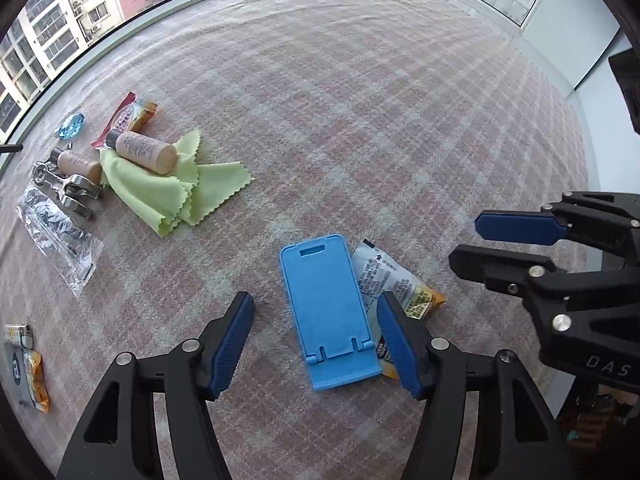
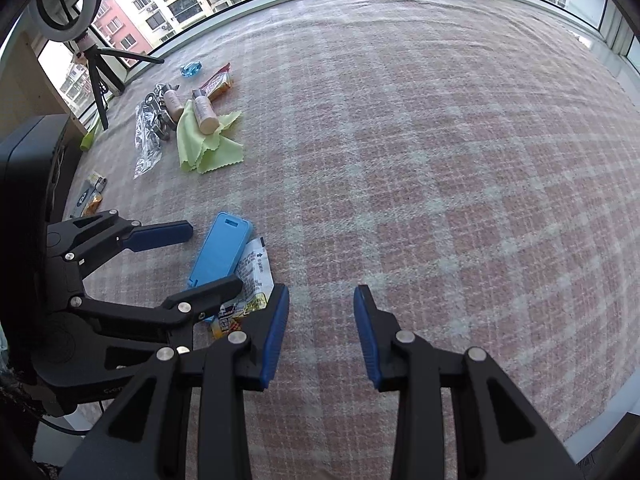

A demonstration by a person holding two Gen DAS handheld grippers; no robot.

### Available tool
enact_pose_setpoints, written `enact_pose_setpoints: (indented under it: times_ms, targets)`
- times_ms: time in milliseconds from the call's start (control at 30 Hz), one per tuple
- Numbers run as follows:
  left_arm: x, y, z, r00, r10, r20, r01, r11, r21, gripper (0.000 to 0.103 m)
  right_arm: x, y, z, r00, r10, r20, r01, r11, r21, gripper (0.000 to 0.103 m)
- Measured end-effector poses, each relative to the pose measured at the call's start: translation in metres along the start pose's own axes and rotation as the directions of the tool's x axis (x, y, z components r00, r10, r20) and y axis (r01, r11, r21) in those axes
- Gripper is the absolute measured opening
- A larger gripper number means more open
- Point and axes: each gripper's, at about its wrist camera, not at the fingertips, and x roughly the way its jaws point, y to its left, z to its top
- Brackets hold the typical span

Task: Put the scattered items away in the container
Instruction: 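Grasp the blue phone stand with the left tool while the right tool grasps the white snack packet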

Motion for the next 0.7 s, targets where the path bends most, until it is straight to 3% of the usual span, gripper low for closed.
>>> enact_pose_setpoints:
  times_ms: [167,400,600,700]
  targets:
    - [-0.001,0.007,-0.009,1.0,0.027,-0.002,-0.027,0.999,-0.043,0.058,0.007,0.015,0.001,1.0,0.012,-0.007,-0.012,0.999,-0.035,0.033]
    - [-0.004,0.015,-0.01,0.999,0.043,0.001,-0.042,0.997,-0.057,0.043,0.027,0.046,0.007,0.999,-0.025,-0.027,0.021,0.989,-0.144,0.037]
    - [-0.001,0.01,-0.004,0.999,0.033,0.02,-0.032,0.998,-0.048,0.042,0.028,0.059,0.003,0.997,-0.064,-0.039,0.054,0.972,-0.227,0.038]
    - [0.0,0.006,-0.001,0.999,0.033,0.033,-0.032,0.998,-0.047,0.04,0.027,0.064,-0.004,0.995,-0.091,-0.032,0.08,0.963,-0.257,0.028]
